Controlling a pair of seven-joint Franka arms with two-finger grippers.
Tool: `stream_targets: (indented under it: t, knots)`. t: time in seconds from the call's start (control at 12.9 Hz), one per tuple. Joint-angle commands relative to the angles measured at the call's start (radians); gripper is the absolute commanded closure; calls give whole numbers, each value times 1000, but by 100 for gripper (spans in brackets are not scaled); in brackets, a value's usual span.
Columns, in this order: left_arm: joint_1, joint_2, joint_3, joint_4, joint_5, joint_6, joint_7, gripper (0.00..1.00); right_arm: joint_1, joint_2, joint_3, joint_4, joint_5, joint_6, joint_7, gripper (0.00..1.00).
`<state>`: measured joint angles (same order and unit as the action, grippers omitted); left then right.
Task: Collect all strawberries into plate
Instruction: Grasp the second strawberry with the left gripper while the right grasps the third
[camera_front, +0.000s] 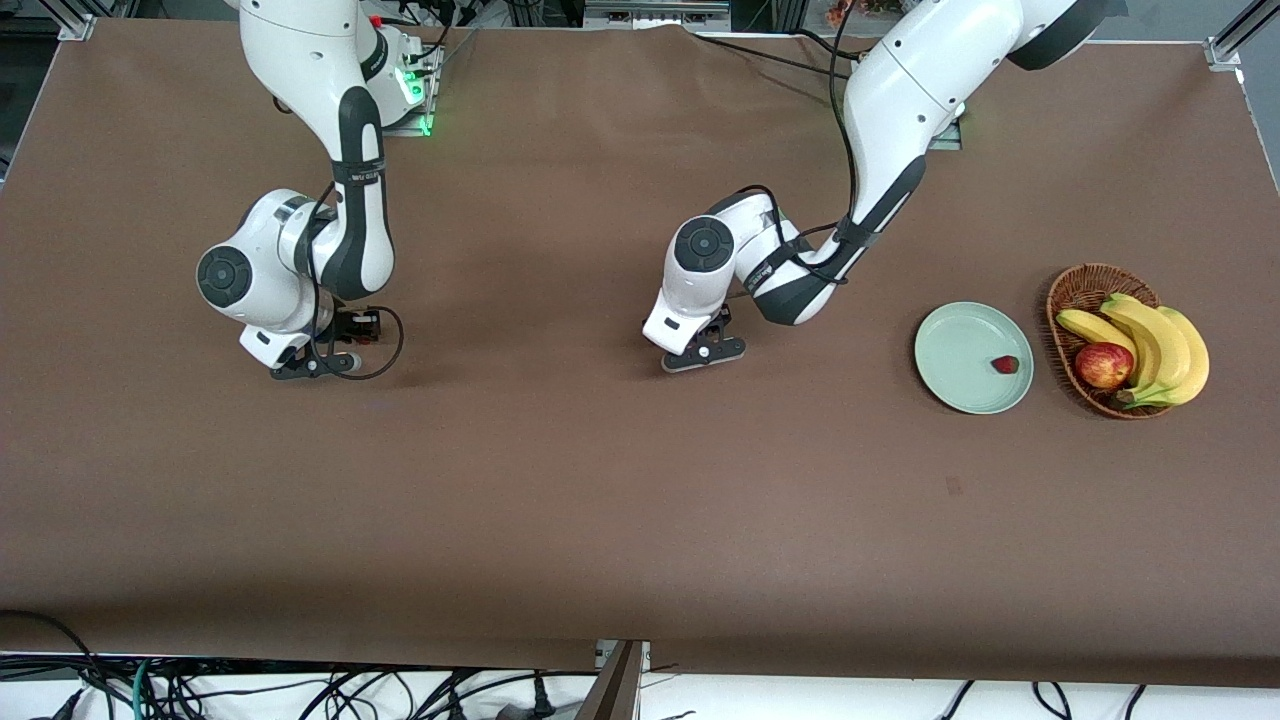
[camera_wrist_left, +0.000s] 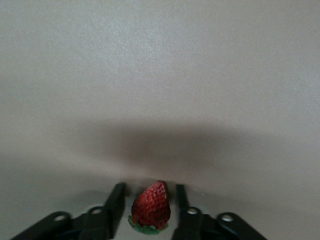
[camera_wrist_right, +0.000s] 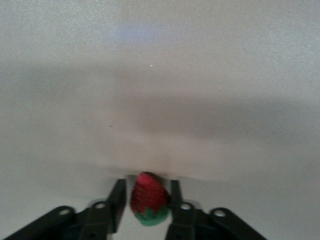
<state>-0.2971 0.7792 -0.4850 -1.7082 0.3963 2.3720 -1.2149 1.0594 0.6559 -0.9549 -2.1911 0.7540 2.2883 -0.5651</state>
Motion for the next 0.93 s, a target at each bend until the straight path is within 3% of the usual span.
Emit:
stream_targets:
  t: [0.0,0.23,0.62,0.85]
  knots:
    - [-10,-12,-1,19,21,-54,-37,84,5,-7,-4,-13,44,4,-39,92]
    - [27,-82,-7,32,3,-126,-26,85,17,-18,-8,42,44,-18,3,93]
    - [214,-234,-15,32,-123,-244,205,86,54,-10,-1,290,30,-188,317,93]
    - [349,-279,-12,32,-201,-302,433,86,71,27,76,463,30,-224,595,93]
